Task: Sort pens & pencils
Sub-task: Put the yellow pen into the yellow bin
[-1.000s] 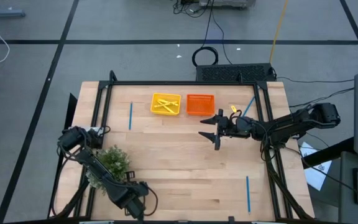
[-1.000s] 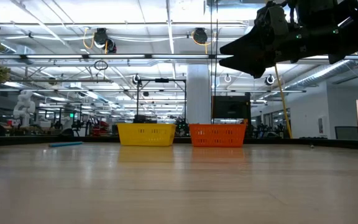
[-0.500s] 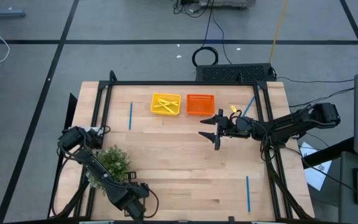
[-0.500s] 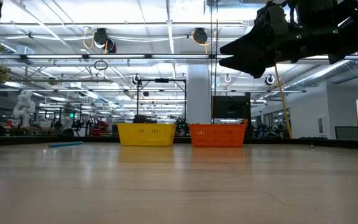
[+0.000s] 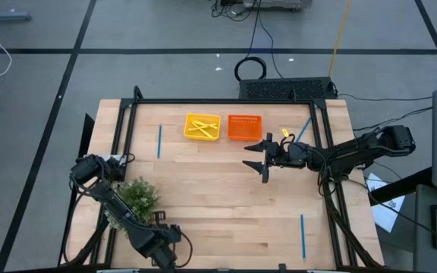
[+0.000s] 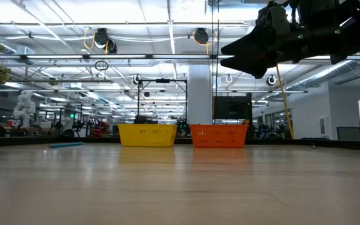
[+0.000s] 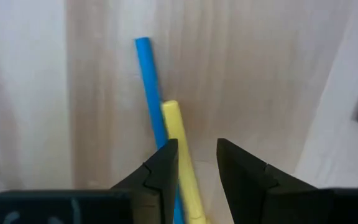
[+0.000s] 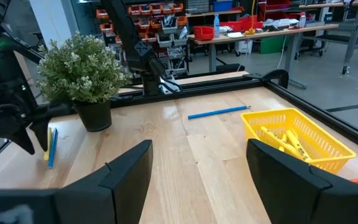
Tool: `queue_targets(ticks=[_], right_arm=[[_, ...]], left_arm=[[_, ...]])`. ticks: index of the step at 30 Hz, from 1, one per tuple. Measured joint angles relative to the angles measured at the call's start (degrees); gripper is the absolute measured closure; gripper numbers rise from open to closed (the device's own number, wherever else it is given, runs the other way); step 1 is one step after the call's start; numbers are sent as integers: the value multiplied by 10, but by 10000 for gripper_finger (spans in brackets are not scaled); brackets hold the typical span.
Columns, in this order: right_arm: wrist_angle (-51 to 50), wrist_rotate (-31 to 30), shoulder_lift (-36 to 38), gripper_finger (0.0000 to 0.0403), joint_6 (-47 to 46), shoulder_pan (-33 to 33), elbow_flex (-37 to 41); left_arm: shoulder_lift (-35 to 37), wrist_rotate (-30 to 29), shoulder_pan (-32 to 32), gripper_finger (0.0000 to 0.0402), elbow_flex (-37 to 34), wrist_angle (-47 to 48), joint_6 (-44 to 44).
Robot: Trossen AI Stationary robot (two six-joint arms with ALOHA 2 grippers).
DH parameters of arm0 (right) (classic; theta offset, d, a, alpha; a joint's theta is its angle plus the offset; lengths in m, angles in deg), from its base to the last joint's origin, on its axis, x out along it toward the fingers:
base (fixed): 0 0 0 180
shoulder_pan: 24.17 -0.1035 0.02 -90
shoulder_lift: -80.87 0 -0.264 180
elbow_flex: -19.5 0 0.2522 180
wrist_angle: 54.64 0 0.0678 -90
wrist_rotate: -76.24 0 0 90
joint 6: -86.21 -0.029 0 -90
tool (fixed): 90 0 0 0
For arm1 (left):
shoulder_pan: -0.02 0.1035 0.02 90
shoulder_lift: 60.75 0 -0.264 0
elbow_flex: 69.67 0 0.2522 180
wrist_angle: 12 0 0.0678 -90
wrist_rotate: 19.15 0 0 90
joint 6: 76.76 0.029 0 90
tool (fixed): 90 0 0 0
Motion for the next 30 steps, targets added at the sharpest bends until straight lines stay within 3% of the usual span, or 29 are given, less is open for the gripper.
queue_targets(ticks=[21, 24, 28, 30], right_arm=[[-3, 0, 0, 154, 0, 0, 0], [-4, 0, 0, 154, 0, 0, 0], [-4, 0, 0, 154, 0, 0, 0], [-4, 0, 0, 154, 0, 0, 0]], left_arm=[[0, 10, -1, 288, -25, -16, -19], [0, 12, -1, 314, -25, -16, -20], [0, 17, 7, 381, -25, -15, -17], [0, 17, 12, 384, -25, -11, -16]])
